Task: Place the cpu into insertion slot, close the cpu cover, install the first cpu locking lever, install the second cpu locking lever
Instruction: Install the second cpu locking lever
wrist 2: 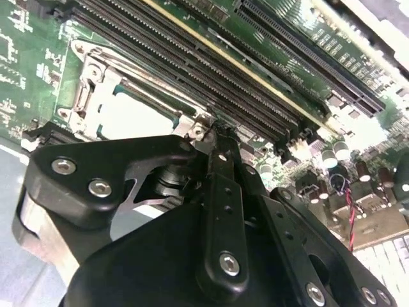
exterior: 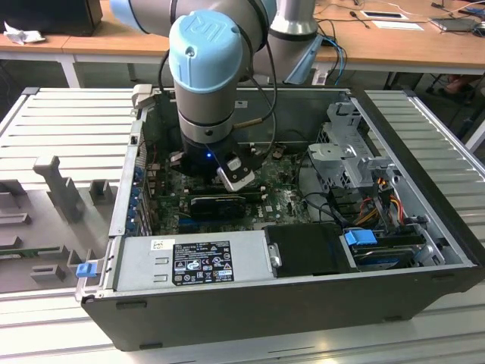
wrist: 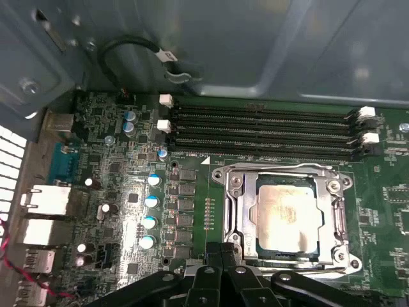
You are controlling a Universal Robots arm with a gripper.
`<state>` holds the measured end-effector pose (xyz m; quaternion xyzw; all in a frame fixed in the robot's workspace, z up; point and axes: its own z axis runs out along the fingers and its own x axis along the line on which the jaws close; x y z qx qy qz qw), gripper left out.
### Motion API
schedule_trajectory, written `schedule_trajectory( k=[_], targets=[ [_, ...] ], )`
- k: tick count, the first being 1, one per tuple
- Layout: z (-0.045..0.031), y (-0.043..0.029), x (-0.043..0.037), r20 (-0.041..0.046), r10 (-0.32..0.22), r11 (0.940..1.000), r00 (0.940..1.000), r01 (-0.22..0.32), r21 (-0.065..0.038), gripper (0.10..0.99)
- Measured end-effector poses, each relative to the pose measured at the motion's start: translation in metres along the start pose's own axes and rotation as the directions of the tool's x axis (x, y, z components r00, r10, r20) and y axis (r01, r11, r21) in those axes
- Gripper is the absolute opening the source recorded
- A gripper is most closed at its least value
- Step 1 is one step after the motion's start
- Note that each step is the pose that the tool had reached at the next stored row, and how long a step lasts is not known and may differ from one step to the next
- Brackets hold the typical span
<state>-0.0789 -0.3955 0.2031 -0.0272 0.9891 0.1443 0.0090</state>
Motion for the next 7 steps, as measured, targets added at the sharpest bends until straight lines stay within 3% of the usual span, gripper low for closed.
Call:
schedule_trajectory(
  k=[7],
  targets=[
    [-0.0069, 0.0021, -0.0002, 0.0001, 0.0, 1.0, 1.0, 0.0, -0.001, 0.106]
  ],
)
